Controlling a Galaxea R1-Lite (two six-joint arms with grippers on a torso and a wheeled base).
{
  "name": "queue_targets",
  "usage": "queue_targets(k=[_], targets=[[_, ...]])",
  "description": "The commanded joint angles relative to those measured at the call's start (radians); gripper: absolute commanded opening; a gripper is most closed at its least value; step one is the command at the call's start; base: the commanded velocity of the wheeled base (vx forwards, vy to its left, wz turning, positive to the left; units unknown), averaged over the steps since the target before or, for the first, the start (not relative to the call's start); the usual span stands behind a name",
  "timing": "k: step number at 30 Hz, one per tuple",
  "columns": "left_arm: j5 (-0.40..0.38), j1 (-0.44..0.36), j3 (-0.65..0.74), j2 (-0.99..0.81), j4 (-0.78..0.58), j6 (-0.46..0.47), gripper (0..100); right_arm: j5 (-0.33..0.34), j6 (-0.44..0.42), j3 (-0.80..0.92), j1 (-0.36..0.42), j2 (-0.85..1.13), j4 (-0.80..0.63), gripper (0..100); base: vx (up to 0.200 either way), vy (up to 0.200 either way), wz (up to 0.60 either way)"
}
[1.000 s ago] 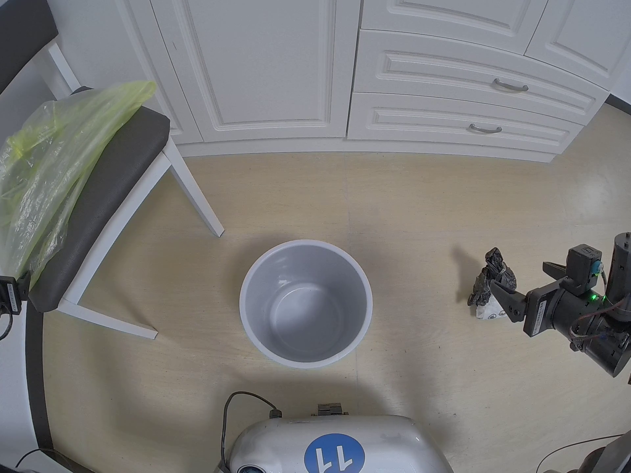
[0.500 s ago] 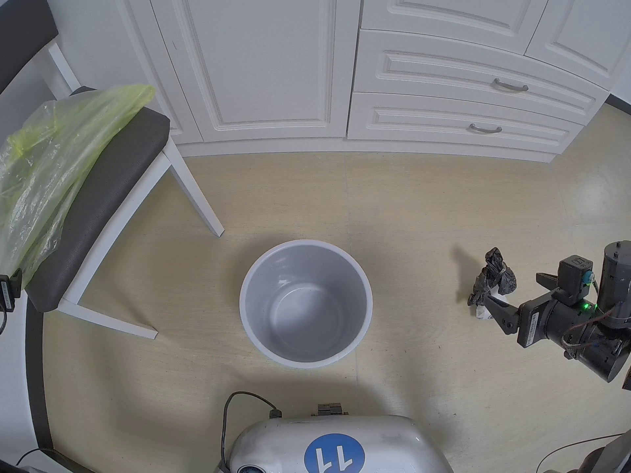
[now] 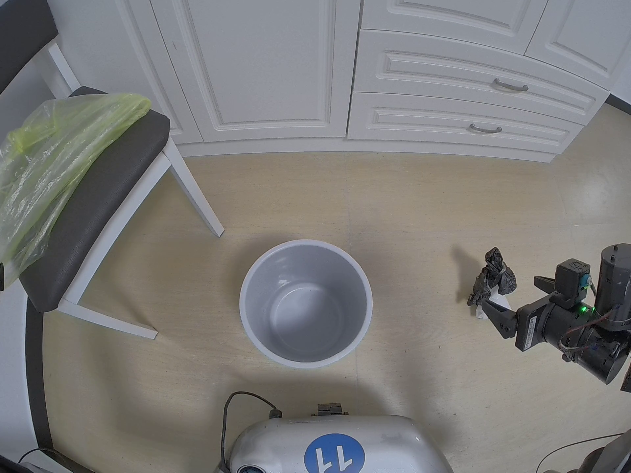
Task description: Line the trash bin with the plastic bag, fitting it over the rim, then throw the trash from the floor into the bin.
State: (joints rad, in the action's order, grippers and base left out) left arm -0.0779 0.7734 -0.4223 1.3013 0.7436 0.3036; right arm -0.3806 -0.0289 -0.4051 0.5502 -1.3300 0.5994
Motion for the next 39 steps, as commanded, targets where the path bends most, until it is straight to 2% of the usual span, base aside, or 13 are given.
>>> queue_targets(k=[1, 5, 9, 21, 29, 35, 39], targets=[[-0.030, 0.035, -0.023, 0.004, 0.002, -0.020, 100, 0.000, 0.000, 0.000, 0.000, 0.002, 0.000, 100, 0.000, 0.000, 0.00], [-0.154, 0.037, -0.013, 0.006, 0.002, -0.058, 100, 0.000, 0.000, 0.000, 0.000, 0.006, 0.000, 100, 0.000, 0.000, 0.00], [-0.214, 0.041, -0.003, 0.033, 0.002, -0.058, 100, 0.000, 0.000, 0.002, 0.004, 0.002, 0.000, 100, 0.000, 0.000, 0.00], [-0.247, 0.095, -0.015, 0.150, 0.016, -0.054, 100, 0.000, 0.000, 0.002, 0.007, 0.006, 0.000, 100, 0.000, 0.000, 0.00], [-0.246, 0.135, -0.019, 0.224, 0.163, -0.064, 100, 0.000, 0.000, 0.002, 0.008, 0.005, 0.000, 100, 0.000, 0.000, 0.00], [-0.249, 0.142, -0.016, 0.231, 0.284, -0.132, 100, 0.000, 0.000, 0.002, 0.011, 0.002, 0.000, 100, 0.000, 0.000, 0.00], [-0.247, 0.158, -0.015, 0.220, 0.313, -0.138, 100, 0.000, 0.000, 0.003, 0.011, 0.006, 0.000, 100, 0.000, 0.000, 0.00]])
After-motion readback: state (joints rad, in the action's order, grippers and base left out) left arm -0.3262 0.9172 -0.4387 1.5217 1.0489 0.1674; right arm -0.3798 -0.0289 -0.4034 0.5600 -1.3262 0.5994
